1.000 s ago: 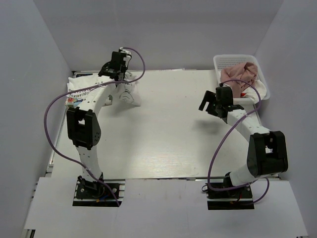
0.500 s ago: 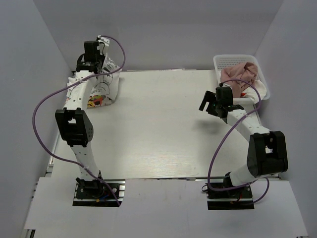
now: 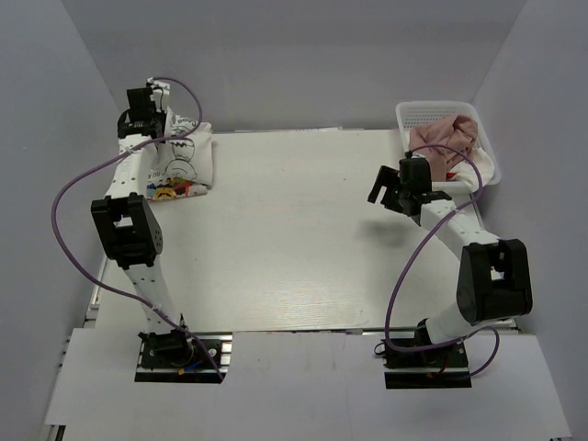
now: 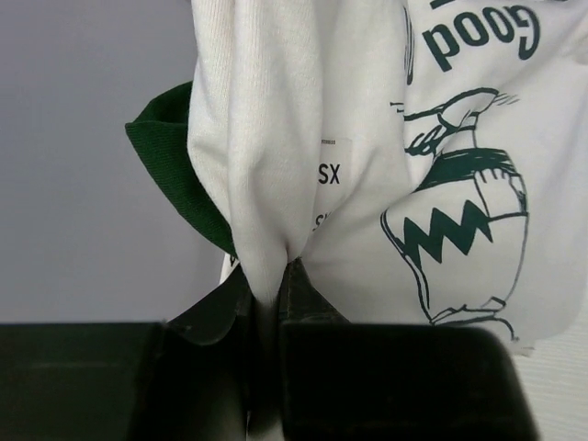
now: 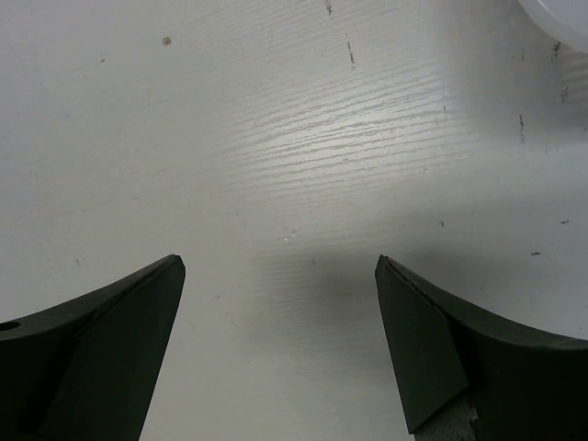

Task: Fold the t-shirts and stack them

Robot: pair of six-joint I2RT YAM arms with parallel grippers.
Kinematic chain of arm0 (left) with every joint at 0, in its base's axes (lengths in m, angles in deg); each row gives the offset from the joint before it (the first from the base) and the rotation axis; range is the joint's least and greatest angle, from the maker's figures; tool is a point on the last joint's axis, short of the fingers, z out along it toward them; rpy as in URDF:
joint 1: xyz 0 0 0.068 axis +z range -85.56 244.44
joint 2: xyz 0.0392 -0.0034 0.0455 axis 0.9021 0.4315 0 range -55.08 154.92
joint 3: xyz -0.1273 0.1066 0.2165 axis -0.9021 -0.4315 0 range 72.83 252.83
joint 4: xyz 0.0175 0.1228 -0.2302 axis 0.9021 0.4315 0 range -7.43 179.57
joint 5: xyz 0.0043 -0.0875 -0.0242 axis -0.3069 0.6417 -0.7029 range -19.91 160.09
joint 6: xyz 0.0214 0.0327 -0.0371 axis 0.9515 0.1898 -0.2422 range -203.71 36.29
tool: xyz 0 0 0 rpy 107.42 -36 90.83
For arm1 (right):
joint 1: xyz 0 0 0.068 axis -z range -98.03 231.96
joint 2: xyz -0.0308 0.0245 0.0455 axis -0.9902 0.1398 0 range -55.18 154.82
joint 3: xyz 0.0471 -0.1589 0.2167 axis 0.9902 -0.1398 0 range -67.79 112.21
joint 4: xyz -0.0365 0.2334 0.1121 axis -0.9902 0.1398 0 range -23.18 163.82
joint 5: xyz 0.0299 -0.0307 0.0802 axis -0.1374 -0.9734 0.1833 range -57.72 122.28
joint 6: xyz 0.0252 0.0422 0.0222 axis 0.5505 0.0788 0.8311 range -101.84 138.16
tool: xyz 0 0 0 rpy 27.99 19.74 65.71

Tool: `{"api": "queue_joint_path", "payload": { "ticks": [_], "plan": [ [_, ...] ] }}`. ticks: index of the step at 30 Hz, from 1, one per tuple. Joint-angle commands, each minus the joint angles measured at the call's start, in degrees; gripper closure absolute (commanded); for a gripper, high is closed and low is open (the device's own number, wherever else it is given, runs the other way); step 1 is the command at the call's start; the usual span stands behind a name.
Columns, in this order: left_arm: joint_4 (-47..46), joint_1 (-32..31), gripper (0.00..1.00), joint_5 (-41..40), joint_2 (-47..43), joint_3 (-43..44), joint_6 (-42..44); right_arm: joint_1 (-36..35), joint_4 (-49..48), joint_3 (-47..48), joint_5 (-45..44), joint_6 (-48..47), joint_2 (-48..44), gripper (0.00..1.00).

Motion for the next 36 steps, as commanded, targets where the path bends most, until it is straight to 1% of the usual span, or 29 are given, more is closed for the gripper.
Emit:
{"api": "queue_joint_path", "payload": {
  "ticks": [1, 8, 12, 14, 15, 16, 17, 18, 20, 24, 28, 29, 30, 32, 33, 34, 35, 36],
  "plan": [
    [-1.15, 2.43, 1.0, 0.8, 3.07, 3.63, -1.17, -0.18, -1.51, 2.79, 0.13, -0.01, 0.8, 0.1],
    [-0.45, 5.68, 1.0, 2.03, 8.35, 4.96, -1.17, -0.09, -1.15, 4.89, 1.01, 1.04, 2.47, 0.1],
    [1.21, 7.01, 1.0, 2.03, 11.34, 9.34, -2.31, 0.69, -0.8, 6.04, 1.45, 1.4, 3.78, 0.1],
    [1.92, 8.15, 1.0, 2.03, 12.57, 10.84, -2.32, -0.27, -0.45, 6.66, 1.36, 1.31, 4.14, 0.1],
    [1.93, 8.15, 0.98, 1.33, 13.18, 11.55, -2.32, -0.18, -0.19, 6.92, 1.19, 1.66, 4.66, 0.1],
    [1.93, 8.15, 0.39, 0.2, 13.88, 12.25, -2.32, -0.27, -0.1, 7.27, 1.19, 1.57, 4.84, 0.1],
    [1.93, 8.67, 0.02, -0.34, 13.89, 12.26, -2.84, -0.35, 0.68, 7.79, 1.36, 1.4, 5.1, 0.1],
    [1.93, 8.68, 0.0, -0.34, 13.89, 12.26, -3.37, -0.35, 0.78, 8.15, 1.19, 1.4, 5.11, 0.1],
    [1.93, 8.68, 0.0, -0.34, 13.28, 12.26, -3.37, -0.62, 1.04, 7.98, 0.75, 1.57, 5.11, 0.1],
    [2.8, 8.68, 0.0, -1.57, 10.12, 12.78, -7.75, -0.53, 0.26, 6.49, 0.49, 2.45, 3.0, 0.1],
    [4.74, 7.54, 0.0, 5.35, 4.94, 11.56, -11.19, -0.35, -1.07, 4.2, 0.84, 2.63, -1.73, 0.1],
    [5.43, 7.01, 0.0, 5.37, 3.71, 10.34, -11.19, -0.35, -1.15, 3.24, 0.84, 2.71, -2.44, 0.1],
    [6.83, 6.14, 0.0, 7.72, 2.56, 10.32, -12.59, -0.09, -1.76, 2.18, 1.01, 2.54, -3.15, 0.1],
    [10.35, 5.35, 0.0, 9.14, -0.95, 10.5, -16.97, -0.27, -2.12, -0.28, 1.01, 2.8, -7.0, 0.1],
    [11.49, 4.64, 0.0, 11.15, -3.05, 8.76, -19.78, -0.18, -3.34, -1.33, 1.1, 3.15, -7.98, 0.1],
    [10.29, 4.11, 0.0, 13.0, -5.94, 5.35, -23.81, -0.27, -5.09, -5.26, 1.45, 3.5, -10.77, 0.1],
    [7.4, 3.24, 0.0, 14.41, -13.8, -4.78, -25.16, -0.09, -7.2, -6.69, 2.76, 3.59, -13.41, 0.1],
    [-0.8, 0.79, 0.0, 15.38, -18.23, -10.71, -26.56, -0.09, -7.65, -7.92, 2.94, 4.03, -16.14, 0.1]
  ]
}}
